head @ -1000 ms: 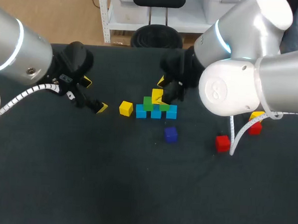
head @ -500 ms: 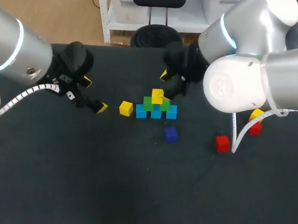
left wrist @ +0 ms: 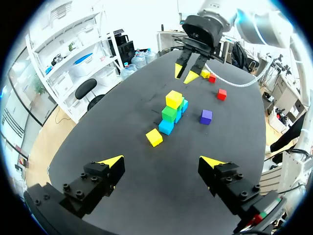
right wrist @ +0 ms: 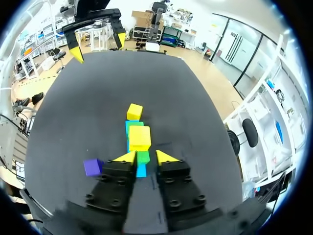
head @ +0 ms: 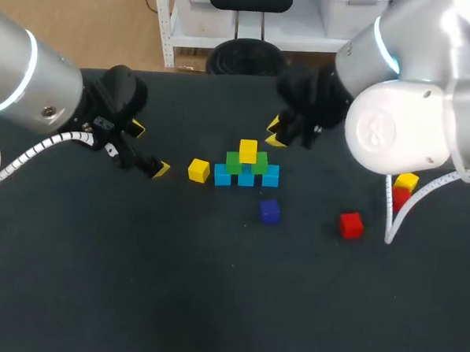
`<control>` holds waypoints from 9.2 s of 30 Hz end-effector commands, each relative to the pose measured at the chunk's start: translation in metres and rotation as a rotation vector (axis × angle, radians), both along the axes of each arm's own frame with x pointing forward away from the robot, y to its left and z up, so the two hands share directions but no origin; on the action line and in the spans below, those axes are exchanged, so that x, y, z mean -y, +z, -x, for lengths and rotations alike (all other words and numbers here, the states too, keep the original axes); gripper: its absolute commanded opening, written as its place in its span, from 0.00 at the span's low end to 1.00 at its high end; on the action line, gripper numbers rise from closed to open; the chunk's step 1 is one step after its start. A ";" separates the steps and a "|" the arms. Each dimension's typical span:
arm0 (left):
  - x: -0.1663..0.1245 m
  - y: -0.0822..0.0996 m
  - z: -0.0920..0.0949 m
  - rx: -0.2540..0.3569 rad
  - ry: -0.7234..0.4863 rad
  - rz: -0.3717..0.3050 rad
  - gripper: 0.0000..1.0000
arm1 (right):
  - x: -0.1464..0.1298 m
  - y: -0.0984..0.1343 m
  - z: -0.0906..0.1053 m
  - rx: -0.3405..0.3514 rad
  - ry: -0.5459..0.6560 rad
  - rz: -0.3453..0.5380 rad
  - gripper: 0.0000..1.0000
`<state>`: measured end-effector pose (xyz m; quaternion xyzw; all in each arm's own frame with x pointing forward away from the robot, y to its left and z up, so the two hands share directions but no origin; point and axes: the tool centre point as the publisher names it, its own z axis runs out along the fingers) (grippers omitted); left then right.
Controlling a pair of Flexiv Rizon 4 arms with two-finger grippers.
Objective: Place the blue cubes, place green cubes on the blue cubes, place the yellow cubes on the green cubes, then place the red cubes on the yellow cubes, and place purple cube on the red cubes.
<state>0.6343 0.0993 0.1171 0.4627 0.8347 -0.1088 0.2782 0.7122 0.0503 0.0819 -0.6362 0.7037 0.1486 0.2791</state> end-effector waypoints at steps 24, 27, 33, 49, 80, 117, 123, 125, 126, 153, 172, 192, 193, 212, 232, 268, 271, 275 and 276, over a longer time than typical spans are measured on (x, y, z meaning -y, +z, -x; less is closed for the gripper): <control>-0.002 0.000 0.000 0.001 -0.004 0.004 1.00 | -0.012 -0.021 -0.009 0.000 0.012 0.016 0.00; -0.002 0.000 0.000 0.001 -0.004 0.004 1.00 | -0.012 -0.021 -0.010 -0.001 0.012 0.016 0.00; -0.002 0.000 0.000 0.001 -0.004 0.004 1.00 | -0.013 -0.021 -0.010 -0.002 0.014 0.017 0.00; -0.002 0.000 0.000 0.001 -0.004 0.004 1.00 | -0.011 -0.022 -0.012 -0.005 0.014 0.018 0.00; -0.002 0.000 0.000 0.001 -0.004 0.004 1.00 | -0.015 -0.026 -0.010 -0.015 0.024 0.020 0.00; -0.002 0.000 0.000 0.001 -0.004 0.004 1.00 | 0.058 0.018 -0.005 0.062 -0.205 0.033 0.00; -0.002 0.000 0.000 0.001 -0.004 0.004 1.00 | 0.081 0.021 -0.004 0.063 -0.313 0.038 0.25; -0.002 0.000 0.000 0.001 -0.004 0.004 1.00 | 0.089 0.020 -0.002 0.062 -0.339 0.045 0.35; -0.002 0.000 0.000 0.001 -0.004 0.004 1.00 | 0.092 0.019 -0.001 0.062 -0.349 0.050 0.38; -0.002 0.000 0.000 0.001 -0.004 0.004 1.00 | 0.172 -0.019 -0.002 -0.008 -0.570 0.111 0.87; -0.002 0.000 0.000 0.001 -0.004 0.004 1.00 | 0.229 -0.011 0.018 -0.097 -0.612 0.154 0.80; -0.002 0.000 0.000 0.001 -0.004 0.004 1.00 | 0.265 -0.034 0.012 -0.185 -0.539 0.141 0.50; -0.002 0.000 0.000 0.001 -0.004 0.004 1.00 | 0.266 -0.036 0.013 -0.190 -0.533 0.142 0.50; -0.002 0.000 0.000 0.001 -0.004 0.004 1.00 | 0.253 -0.049 0.020 -0.231 -0.433 0.148 0.56; -0.002 0.000 0.000 0.001 -0.004 0.004 1.00 | 0.245 -0.075 0.018 -0.240 -0.408 0.163 0.56; -0.002 0.000 0.000 0.001 -0.004 0.004 1.00 | 0.235 -0.089 0.005 -0.226 -0.404 0.168 0.57; -0.002 0.000 0.000 0.001 -0.004 0.004 1.00 | 0.238 -0.089 0.006 -0.229 -0.408 0.173 0.56; -0.002 0.000 0.000 0.001 -0.004 0.004 1.00 | 0.240 -0.086 0.010 -0.232 -0.414 0.176 0.56; -0.002 0.000 0.000 0.001 -0.004 0.004 1.00 | 0.240 -0.086 0.010 -0.231 -0.415 0.177 0.56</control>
